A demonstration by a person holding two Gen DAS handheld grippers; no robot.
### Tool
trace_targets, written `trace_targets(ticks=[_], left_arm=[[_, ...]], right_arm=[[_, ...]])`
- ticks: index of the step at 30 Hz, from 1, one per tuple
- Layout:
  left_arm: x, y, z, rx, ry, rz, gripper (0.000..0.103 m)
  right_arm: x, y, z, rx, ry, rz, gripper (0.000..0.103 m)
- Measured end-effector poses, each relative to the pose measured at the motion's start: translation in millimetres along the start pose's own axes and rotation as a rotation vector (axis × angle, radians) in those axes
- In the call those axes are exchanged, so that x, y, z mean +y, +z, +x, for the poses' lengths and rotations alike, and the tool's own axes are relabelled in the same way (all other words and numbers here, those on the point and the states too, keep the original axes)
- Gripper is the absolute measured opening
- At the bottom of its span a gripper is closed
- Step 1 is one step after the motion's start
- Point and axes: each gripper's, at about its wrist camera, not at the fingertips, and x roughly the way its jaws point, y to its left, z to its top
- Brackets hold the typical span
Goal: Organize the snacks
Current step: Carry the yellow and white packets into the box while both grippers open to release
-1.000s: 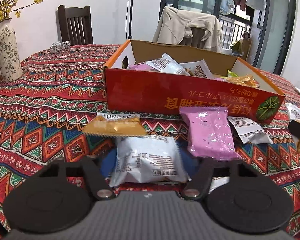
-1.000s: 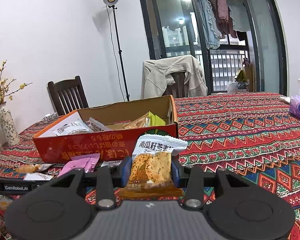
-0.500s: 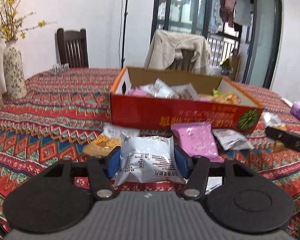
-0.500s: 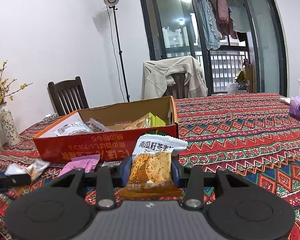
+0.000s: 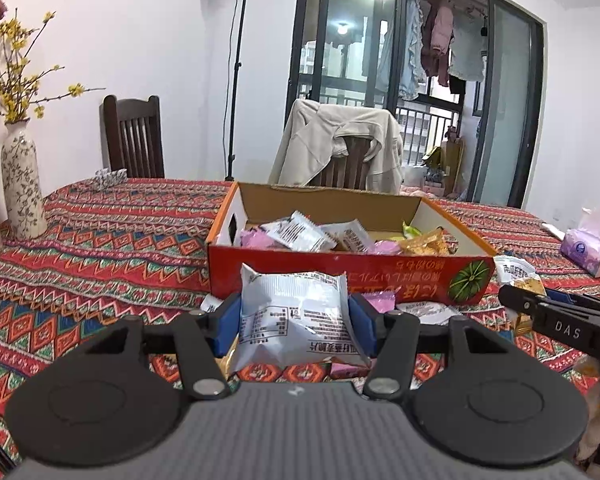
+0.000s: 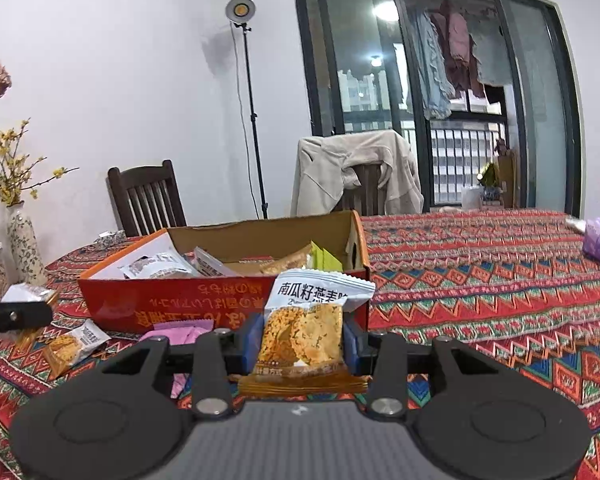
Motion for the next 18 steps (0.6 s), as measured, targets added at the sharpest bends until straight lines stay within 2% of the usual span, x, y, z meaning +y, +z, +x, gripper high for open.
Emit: trace_targets(ticks=[9, 18], left_arm=[[-9, 20, 9, -0.048, -0.011, 0.026, 0.058], [-19, 50, 26, -0.099, -0.015, 0.031, 0.058]], right_arm=[[16, 25, -3, -0.053, 0.015, -0.057, 0.04], [34, 58, 17, -0.089, 0.029, -0.096, 0.04]])
